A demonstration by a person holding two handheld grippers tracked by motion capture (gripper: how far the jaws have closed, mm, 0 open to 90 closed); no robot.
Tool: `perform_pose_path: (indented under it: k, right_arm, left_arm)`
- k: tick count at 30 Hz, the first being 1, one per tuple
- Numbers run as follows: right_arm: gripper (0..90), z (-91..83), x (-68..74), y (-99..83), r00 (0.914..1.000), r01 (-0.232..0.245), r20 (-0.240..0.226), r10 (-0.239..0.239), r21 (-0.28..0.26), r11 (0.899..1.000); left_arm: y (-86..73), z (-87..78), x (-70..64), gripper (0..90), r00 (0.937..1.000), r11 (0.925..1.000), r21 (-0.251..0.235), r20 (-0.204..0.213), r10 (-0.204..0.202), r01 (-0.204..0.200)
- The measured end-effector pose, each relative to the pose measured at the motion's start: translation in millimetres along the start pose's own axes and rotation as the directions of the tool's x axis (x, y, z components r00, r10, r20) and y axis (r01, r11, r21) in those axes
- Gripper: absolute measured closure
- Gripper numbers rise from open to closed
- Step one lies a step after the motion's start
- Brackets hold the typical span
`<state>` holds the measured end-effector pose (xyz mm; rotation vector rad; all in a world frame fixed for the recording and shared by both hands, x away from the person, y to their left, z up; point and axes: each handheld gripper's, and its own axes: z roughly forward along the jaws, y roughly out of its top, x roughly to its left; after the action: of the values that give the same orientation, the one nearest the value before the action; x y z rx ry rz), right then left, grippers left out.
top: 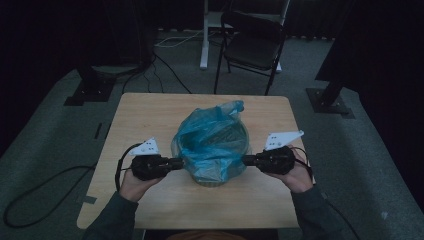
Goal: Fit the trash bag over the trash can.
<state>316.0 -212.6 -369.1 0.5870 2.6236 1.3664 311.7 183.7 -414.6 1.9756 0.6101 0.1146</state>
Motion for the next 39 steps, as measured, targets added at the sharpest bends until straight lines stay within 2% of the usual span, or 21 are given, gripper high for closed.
perform_pose_path:
  k: [5,12,18,25,30,32,35,39]
  right_arm:
    - [89.9,1.2,-1.4,-3.6,0.9999,-0.006,0.014,0.006,0.025,1.000]
    - [90.0,5.2,-4.1,-8.8,0.9998,-0.012,0.019,0.011,0.067,0.998]
    - [90.0,11.0,-12.3,-17.6,0.9982,-0.048,0.039,0.044,0.106,0.993]
    - [90.0,19.0,-18.3,-25.6,0.9967,-0.078,0.032,0.074,0.134,0.988]
    - [90.0,21.6,-17.8,-26.7,0.9970,-0.077,0.022,0.074,0.142,0.987]
    - [90.0,23.3,-12.3,-24.4,0.9982,-0.059,-0.002,0.060,0.137,0.989]
    - [90.0,24.0,-9.5,-21.3,0.9988,-0.046,-0.012,0.048,0.127,0.991]
    - [90.0,24.3,-9.1,-19.5,0.9989,-0.042,-0.016,0.045,0.123,0.991]
  left_arm:
    - [1.1,-8.2,0.6,76.5,1.0000,0.9994,-0.035,0.001,-0.002,0.002]
    - [2.6,-8.4,2.2,71.8,0.9999,0.9987,-0.050,0.012,-0.012,0.012]
    - [0.3,9.3,2.1,71.0,0.9996,0.9999,0.009,0.029,-0.008,0.008]
    - [-3.5,17.9,6.3,70.8,0.9981,0.9992,0.024,0.051,-0.034,0.033]
    - [-4.4,21.0,4.7,70.8,0.9978,0.9989,0.037,0.058,-0.032,0.030]
    - [-6.5,24.5,4.5,70.9,0.9982,0.9977,0.061,0.052,-0.032,0.029]
    - [-8.7,27.9,4.9,70.9,0.9983,0.9964,0.078,0.045,-0.037,0.033]
    - [-8.9,26.1,5.8,71.0,0.9979,0.9969,0.068,0.048,-0.044,0.040]
